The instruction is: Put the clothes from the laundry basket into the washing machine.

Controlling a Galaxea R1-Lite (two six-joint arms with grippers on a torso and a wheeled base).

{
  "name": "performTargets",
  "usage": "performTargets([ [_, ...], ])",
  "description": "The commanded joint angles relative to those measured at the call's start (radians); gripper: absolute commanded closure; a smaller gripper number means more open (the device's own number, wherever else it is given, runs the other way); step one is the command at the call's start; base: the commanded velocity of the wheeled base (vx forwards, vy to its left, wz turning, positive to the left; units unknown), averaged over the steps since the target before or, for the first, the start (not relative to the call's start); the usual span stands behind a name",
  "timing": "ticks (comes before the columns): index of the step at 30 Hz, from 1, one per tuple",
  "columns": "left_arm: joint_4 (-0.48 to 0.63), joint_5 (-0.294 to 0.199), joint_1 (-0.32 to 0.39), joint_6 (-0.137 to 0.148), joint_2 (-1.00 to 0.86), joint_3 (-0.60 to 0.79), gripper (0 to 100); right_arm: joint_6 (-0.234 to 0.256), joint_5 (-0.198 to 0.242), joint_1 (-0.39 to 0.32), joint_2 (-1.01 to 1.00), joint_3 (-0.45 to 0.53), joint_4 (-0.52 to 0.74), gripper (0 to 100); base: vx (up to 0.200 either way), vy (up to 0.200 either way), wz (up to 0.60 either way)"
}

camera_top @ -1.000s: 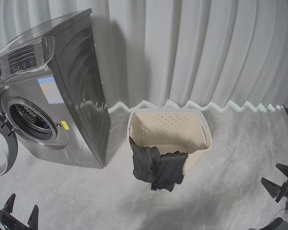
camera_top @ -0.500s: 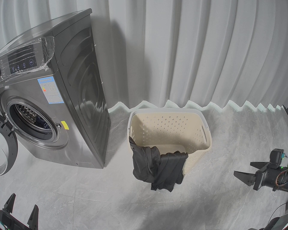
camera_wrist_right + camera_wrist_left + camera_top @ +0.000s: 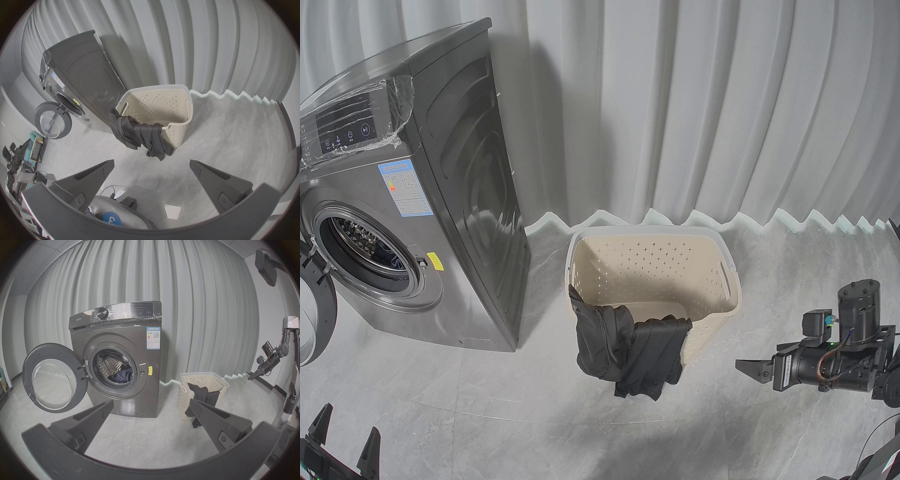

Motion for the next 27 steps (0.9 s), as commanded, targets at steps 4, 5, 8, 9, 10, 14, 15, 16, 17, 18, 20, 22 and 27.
performTargets([
  [4,0.0,0.001,0.0,0.001,-0.016,0.016,0,0.013,-0.031,0.024,0.196,-0.072,-0.018,0,0.0,0.0,0.0],
  [5,0.0,0.001,0.0,0.001,-0.016,0.016,0,0.019,-0.031,0.025,0.21,-0.073,-0.03,0,0.0,0.0,0.0],
  [8,0.001,0.001,0.0,0.001,-0.016,0.016,0,0.033,-0.031,0.045,0.284,-0.079,-0.116,0,0.0,0.0,0.0],
  [9,0.0,0.001,0.0,0.002,-0.016,0.016,0,0.033,-0.033,0.047,0.308,-0.079,-0.145,0,0.0,0.0,0.0],
  [10,0.0,0.001,0.0,0.002,-0.016,0.016,0,0.031,-0.033,0.047,0.319,-0.081,-0.158,0,0.0,0.0,0.0],
  [14,0.0,0.001,0.0,0.002,-0.016,0.016,0,0.028,-0.034,0.062,0.417,-0.112,-0.228,0,0.0,0.0,0.0],
  [15,0.0,0.001,0.0,0.002,-0.016,0.016,0,0.03,-0.034,0.065,0.438,-0.122,-0.231,0,0.0,0.0,0.0],
  [16,0.0,0.001,0.0,0.002,-0.016,0.016,0,0.03,-0.034,0.068,0.46,-0.138,-0.23,0,0.0,0.0,0.0],
  [17,0.0,0.001,0.0,0.002,-0.016,0.016,0,0.03,-0.034,0.071,0.48,-0.155,-0.23,0,0.0,0.0,0.0],
  [18,0.001,0.001,0.0,0.002,-0.016,0.016,0,0.03,-0.034,0.073,0.5,-0.174,-0.23,0,0.0,0.0,0.0],
  [20,0.001,0.001,0.0,0.004,-0.016,0.016,0,0.031,-0.034,0.076,0.541,-0.21,-0.231,0,0.0,0.0,0.0],
  [22,0.0,0.001,0.0,0.002,-0.016,0.016,0,0.044,-0.034,0.085,0.572,-0.247,-0.231,0,0.0,0.0,0.0],
  [27,0.0,0.001,0.0,0.002,-0.016,0.016,0,0.073,-0.036,0.097,0.652,-0.328,-0.23,0,0.0,0.0,0.0],
])
